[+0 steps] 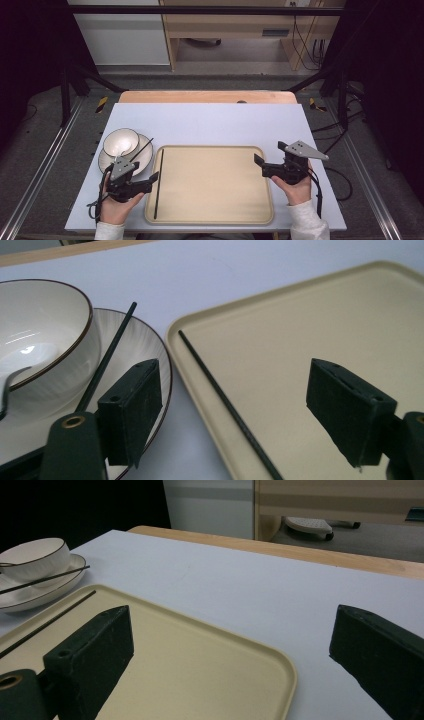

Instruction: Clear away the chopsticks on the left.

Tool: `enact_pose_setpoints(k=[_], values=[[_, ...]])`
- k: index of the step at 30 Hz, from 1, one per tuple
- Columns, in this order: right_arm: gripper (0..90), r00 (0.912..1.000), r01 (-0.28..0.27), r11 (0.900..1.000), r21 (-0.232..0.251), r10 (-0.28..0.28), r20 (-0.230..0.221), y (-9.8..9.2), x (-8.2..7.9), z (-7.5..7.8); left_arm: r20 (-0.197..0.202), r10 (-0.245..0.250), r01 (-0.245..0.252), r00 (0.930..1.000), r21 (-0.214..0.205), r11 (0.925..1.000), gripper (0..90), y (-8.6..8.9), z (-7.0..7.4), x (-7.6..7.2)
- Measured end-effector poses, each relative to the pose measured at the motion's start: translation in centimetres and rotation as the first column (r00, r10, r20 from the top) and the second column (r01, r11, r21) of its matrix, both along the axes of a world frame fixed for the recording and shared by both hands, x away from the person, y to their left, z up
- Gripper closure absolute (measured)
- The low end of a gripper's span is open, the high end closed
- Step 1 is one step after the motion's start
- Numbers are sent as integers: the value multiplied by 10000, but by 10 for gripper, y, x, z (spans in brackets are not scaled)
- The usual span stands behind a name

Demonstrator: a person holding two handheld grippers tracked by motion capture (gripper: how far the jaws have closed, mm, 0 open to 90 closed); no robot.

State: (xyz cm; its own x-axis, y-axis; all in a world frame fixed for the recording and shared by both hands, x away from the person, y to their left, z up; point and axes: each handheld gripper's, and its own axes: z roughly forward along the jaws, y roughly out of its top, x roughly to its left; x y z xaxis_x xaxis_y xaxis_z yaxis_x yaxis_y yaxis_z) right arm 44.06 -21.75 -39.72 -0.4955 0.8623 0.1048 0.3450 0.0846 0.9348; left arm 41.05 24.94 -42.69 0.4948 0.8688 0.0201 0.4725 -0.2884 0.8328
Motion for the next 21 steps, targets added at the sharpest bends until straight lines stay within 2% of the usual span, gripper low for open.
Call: enact_pose_setpoints(k=[2,4,5,6,11,12,16,21], values=[[41,10000,1,10000,-10,-1,-6,0,0,0,80,-88,87,9999,178,9998,209,8,-2,-6],[41,10000,-7,10000,-11,6,-30,0,0,-1,121,-62,62,9999,22,10000,209,13,-3,-8],[41,10000,-19,10000,-60,19,5,0,1,-1,85,109,-107,9999,-207,9997,209,23,-4,-10],[42,10000,-3,10000,-34,3,-23,1,1,-1,76,196,-194,9998,-231,9995,208,27,-4,-11],[41,10000,-21,9999,-114,20,-89,1,1,-3,-5,358,-358,9994,0,9994,206,38,-8,-12],[42,10000,-39,10000,-80,39,-81,0,2,-3,-122,474,-471,9988,180,9987,205,44,-10,-11],[42,9999,-32,10000,-92,31,-111,0,2,-4,-182,717,-712,9973,252,9971,213,56,-13,-5],[43,9998,-82,9998,-153,79,-175,3,3,-5,-81,964,-960,9953,395,9946,274,65,-12,5]])
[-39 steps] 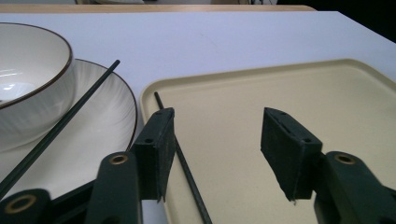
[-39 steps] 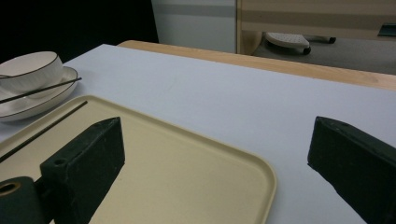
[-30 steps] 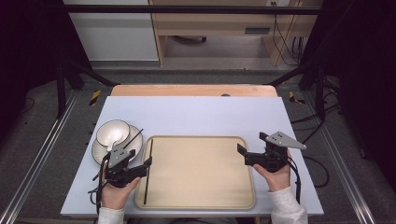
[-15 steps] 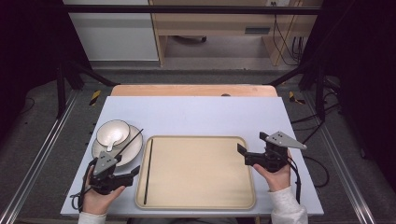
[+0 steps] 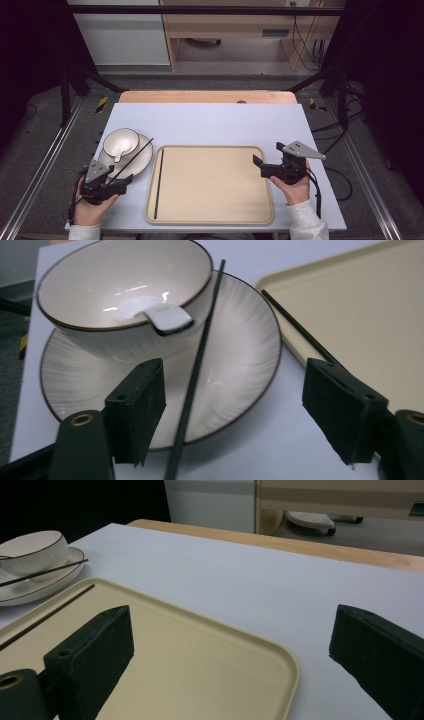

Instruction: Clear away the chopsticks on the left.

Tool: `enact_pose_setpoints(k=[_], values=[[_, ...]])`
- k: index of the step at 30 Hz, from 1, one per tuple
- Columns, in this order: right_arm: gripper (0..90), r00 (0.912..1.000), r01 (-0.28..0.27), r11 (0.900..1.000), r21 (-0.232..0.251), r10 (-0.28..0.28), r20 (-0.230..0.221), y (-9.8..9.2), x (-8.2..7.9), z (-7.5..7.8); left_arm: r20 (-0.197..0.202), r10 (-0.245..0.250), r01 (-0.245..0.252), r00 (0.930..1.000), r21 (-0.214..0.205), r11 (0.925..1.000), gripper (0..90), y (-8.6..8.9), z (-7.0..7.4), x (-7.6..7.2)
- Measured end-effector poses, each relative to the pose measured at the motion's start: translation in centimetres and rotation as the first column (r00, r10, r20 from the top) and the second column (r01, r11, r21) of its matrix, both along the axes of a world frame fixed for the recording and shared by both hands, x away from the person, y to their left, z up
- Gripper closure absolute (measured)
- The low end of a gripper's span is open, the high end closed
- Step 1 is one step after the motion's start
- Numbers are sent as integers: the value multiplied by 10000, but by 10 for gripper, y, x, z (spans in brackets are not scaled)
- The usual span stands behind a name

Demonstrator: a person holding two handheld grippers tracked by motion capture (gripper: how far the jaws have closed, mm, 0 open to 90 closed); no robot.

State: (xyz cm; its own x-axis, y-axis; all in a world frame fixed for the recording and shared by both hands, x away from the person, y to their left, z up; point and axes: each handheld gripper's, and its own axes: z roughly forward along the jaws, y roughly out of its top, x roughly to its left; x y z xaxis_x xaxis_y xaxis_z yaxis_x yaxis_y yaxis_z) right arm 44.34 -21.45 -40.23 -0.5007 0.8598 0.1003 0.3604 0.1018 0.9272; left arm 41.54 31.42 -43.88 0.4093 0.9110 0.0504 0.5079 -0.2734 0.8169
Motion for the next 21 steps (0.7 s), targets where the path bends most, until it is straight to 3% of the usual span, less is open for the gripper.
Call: enact_pose_setpoints(k=[3,12,15,21], values=[[43,10000,1,10000,-9,-1,7,0,0,0,-80,253,-252,9996,18,9997,316,8,-2,10],[44,10000,-51,10000,-19,51,27,1,1,0,-614,239,-202,9978,597,9980,476,11,-13,26],[44,10000,-50,10000,-46,51,16,1,1,0,-721,247,-205,9971,575,9981,526,11,-14,29],[44,10000,-28,10000,-81,28,-26,2,1,0,-972,-49,124,9953,766,9970,622,8,-16,35]])
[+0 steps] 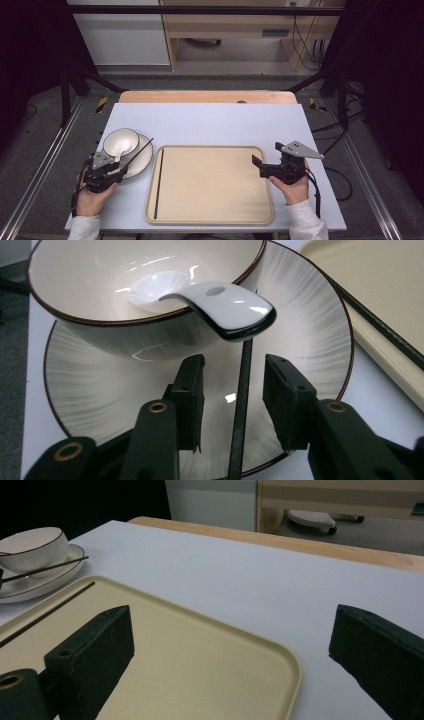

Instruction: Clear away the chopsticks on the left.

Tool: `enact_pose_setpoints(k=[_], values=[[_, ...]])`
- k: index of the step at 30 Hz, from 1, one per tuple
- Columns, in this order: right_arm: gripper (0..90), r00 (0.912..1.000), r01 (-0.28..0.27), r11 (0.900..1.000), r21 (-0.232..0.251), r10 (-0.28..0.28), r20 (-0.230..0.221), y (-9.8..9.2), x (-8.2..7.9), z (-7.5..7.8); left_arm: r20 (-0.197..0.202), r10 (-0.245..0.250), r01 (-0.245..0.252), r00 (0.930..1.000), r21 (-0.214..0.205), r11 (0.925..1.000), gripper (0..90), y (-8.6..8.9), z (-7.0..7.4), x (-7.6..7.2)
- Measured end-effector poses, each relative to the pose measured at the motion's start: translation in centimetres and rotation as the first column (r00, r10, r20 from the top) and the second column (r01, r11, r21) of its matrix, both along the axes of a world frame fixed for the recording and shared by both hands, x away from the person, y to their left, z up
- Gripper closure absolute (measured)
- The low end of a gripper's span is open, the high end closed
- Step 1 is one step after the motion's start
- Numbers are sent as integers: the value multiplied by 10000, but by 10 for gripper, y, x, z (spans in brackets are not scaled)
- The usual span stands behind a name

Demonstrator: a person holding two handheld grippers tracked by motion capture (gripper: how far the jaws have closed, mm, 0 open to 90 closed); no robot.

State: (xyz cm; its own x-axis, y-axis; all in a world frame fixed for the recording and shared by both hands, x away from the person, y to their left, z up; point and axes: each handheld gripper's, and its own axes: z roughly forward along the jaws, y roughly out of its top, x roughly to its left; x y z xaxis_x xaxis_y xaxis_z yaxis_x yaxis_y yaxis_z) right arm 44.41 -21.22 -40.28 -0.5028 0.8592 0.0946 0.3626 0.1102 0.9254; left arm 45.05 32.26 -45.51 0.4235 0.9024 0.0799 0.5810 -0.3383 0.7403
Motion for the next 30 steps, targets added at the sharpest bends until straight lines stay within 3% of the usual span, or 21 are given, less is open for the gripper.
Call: enact_pose_setpoints(k=[15,30], values=[[43,10000,-36,10000,-36,36,-53,1,1,-1,-383,-120,119,9992,-31,9999,799,-2,-4,4],[43,10000,-19,10000,-20,19,7,0,1,-1,-461,-154,147,9988,-171,9997,852,-7,-2,1]])
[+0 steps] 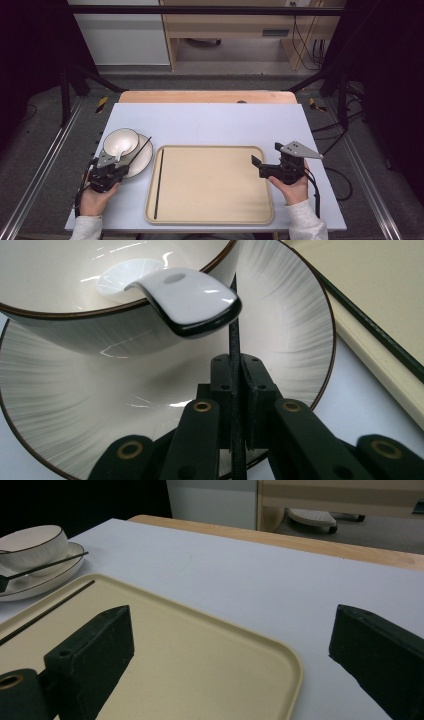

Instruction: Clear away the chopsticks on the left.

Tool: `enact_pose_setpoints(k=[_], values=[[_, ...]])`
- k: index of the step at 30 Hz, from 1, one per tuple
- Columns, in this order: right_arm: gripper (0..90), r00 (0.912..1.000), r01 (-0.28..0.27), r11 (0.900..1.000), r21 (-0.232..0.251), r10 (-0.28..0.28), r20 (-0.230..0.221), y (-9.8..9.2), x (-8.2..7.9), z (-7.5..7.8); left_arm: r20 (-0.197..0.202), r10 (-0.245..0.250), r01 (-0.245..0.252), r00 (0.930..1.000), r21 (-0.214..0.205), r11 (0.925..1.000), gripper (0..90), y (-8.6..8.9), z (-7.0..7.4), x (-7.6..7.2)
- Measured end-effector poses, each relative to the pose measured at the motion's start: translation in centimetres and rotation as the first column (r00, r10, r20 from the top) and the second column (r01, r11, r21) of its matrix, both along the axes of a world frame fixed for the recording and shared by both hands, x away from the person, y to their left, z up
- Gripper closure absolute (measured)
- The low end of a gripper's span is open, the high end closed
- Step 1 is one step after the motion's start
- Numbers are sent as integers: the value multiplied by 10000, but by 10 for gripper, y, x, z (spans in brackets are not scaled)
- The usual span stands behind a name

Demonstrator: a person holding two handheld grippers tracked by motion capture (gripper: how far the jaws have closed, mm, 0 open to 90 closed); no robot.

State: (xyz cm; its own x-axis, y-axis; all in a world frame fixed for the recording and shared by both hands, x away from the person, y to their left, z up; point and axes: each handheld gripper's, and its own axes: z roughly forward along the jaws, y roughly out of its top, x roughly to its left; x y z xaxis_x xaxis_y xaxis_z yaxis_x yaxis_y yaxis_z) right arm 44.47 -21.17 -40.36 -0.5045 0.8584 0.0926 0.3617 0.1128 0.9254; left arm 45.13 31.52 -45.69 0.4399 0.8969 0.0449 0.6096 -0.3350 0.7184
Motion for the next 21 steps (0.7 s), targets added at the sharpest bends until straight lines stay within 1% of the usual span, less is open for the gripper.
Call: enact_pose_setpoints(k=[3,5,8,9,10,12,13,15,16,17,18,19,20,21], values=[[43,10000,9,10000,26,-9,-23,-1,-1,1,94,-35,36,9999,-97,9999,853,-3,2,-2],[43,10000,23,10000,20,-23,-8,-1,0,1,106,-105,106,9999,-69,9999,852,-6,4,-4],[43,10000,43,10000,22,-43,12,-2,-1,1,210,-51,54,9998,-139,9999,852,-9,6,-6],[43,10000,43,10000,22,-43,12,-2,-1,1,287,-42,47,9996,-181,9998,852,-11,8,-7],[43,10000,50,10000,18,-50,35,-2,-1,1,421,77,-67,9991,-233,9997,852,-14,11,-10],[43,10000,54,10000,47,-54,31,-2,-1,1,433,41,-31,9991,-238,9997,853,-14,13,-12],[43,10000,62,10000,68,-62,13,-2,-1,1,581,164,-147,9982,-305,9994,852,-18,16,-15],[43,10000,57,10000,75,-57,18,-2,-1,2,647,189,-168,9977,-327,9993,853,-20,18,-17],[43,10000,48,10000,53,-48,25,-3,-1,2,812,223,-192,9964,-399,9990,853,-23,21,-20],[43,10000,61,10000,63,-62,30,-3,-1,2,812,223,-192,9964,-399,9990,853,-23,21,-20],[43,10000,61,10000,63,-62,30,-3,-1,2,902,241,-194,9956,-519,9985,853,-26,21,-21],[43,10000,64,10000,75,-64,57,-3,-1,2,959,149,-112,9953,-385,9992,852,-28,23,-23],[43,9999,69,10000,67,-70,82,-4,-1,2,1045,214,-168,9943,-447,9989,853,-31,23,-25],[43,9999,101,9999,112,-102,67,-4,-2,3,1105,137,-87,9938,-452,9989,853,-38,25,-28]])
